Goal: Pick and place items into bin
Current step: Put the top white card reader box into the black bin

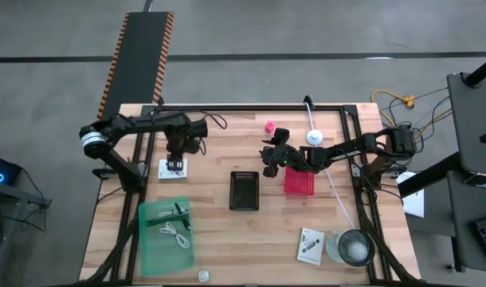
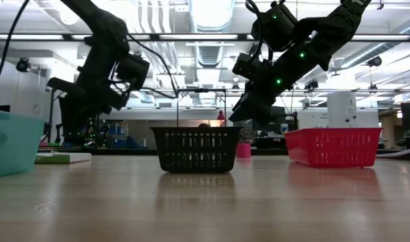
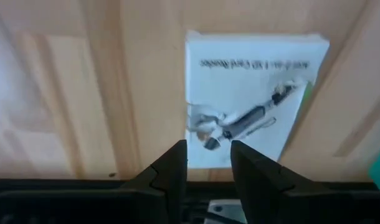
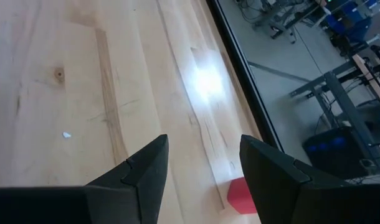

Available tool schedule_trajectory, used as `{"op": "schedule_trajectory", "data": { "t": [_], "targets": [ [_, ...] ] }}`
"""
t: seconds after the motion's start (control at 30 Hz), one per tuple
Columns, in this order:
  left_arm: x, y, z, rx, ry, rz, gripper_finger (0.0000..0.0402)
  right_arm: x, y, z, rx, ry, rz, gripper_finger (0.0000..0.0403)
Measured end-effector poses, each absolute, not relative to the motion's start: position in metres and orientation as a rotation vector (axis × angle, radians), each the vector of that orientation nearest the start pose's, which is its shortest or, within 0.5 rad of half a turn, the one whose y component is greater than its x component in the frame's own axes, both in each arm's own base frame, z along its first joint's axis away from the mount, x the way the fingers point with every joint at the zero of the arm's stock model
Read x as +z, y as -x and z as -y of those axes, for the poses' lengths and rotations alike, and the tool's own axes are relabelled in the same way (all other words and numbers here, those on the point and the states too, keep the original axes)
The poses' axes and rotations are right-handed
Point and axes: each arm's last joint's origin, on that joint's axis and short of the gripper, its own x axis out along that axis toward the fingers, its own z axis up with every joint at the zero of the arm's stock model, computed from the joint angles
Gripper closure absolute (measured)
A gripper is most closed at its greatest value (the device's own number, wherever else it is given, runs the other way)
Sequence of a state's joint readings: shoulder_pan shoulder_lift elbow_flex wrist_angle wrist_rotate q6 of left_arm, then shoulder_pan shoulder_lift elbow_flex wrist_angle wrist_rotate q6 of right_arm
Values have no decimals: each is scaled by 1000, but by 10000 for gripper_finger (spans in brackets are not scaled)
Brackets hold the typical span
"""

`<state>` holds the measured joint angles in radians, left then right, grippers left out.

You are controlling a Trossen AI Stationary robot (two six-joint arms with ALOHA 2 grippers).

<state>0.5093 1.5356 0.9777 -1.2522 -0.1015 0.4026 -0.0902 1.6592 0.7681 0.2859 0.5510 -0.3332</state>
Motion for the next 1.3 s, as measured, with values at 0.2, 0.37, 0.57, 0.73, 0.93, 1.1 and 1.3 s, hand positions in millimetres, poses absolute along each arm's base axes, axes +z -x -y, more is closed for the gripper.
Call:
{"op": "schedule_trajectory", "data": {
  "t": [0.2, 0.37, 0.57, 0.73, 0.93, 1.1, 1.3],
  "targets": [
    [173, -189, -109, 36, 75, -1828, 295, 161, -317, 44, -517, 453, -700, 218],
    [164, -188, -109, 31, 45, -1815, 295, 161, -317, 44, -517, 453, -700, 218],
    [163, -189, -110, 46, 32, -1793, 295, 161, -317, 44, -517, 453, -700, 218],
    [161, -190, -112, 62, 29, -1769, 295, 161, -317, 44, -517, 453, -700, 218],
    [154, -184, -112, 59, 46, -1787, 295, 161, -317, 44, -518, 453, -700, 218],
    [153, -182, -111, 35, 32, -1801, 295, 161, -317, 44, -518, 453, -700, 218],
    [163, -190, -116, 72, -7, -1770, 295, 161, -317, 44, -518, 453, -700, 218]
  ]
}}
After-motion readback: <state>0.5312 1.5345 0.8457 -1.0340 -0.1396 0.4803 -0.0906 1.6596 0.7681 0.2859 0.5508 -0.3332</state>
